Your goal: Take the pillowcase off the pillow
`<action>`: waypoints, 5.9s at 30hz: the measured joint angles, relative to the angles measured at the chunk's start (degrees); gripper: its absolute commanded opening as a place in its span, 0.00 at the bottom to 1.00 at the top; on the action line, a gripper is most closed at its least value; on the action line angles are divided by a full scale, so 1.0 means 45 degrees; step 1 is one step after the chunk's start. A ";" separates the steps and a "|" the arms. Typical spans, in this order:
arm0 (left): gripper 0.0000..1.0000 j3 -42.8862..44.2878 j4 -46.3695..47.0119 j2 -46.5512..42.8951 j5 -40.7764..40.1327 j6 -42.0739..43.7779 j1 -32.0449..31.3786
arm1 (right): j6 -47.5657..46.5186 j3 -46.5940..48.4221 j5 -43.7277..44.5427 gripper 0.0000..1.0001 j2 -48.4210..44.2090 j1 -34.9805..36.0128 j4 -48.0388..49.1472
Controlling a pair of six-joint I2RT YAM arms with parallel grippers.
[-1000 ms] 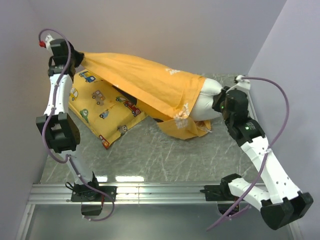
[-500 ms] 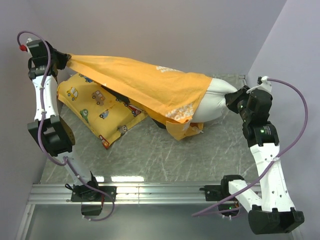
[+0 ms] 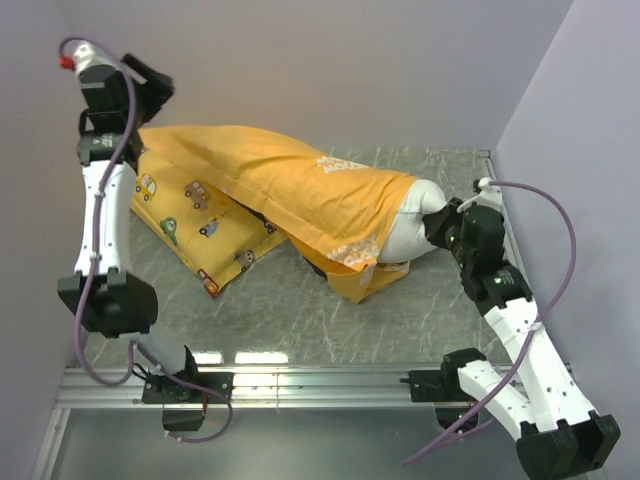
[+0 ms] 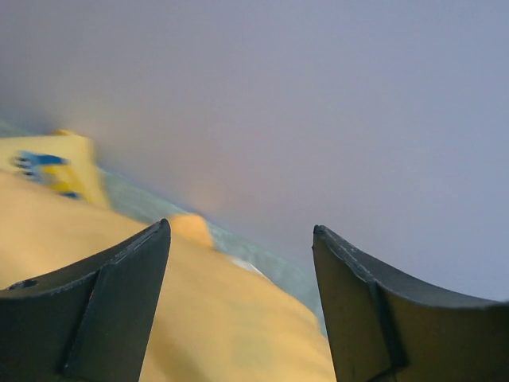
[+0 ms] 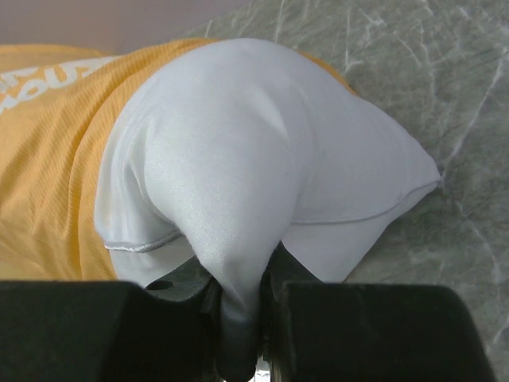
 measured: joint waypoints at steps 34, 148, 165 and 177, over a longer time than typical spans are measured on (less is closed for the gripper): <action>0.01 -0.1015 -0.1161 0.3560 -0.4590 0.5668 -1.4508 | 0.3949 -0.5853 0.1321 0.81 -0.6042 0.4556 -0.0617; 0.92 -1.1472 0.1146 -0.8942 -0.5833 0.0544 -1.1332 | -0.2059 0.7461 0.3487 0.00 0.4609 0.6703 -0.5017; 0.99 -1.3571 0.2317 -0.8772 -0.6567 -0.3988 -1.1336 | -0.2084 0.6989 0.2958 0.00 0.4114 0.6188 -0.5178; 0.17 -1.3799 0.5183 -0.6606 -0.6110 -0.4692 -1.0103 | -0.2089 0.6994 0.2982 0.00 0.4104 0.6013 -0.5178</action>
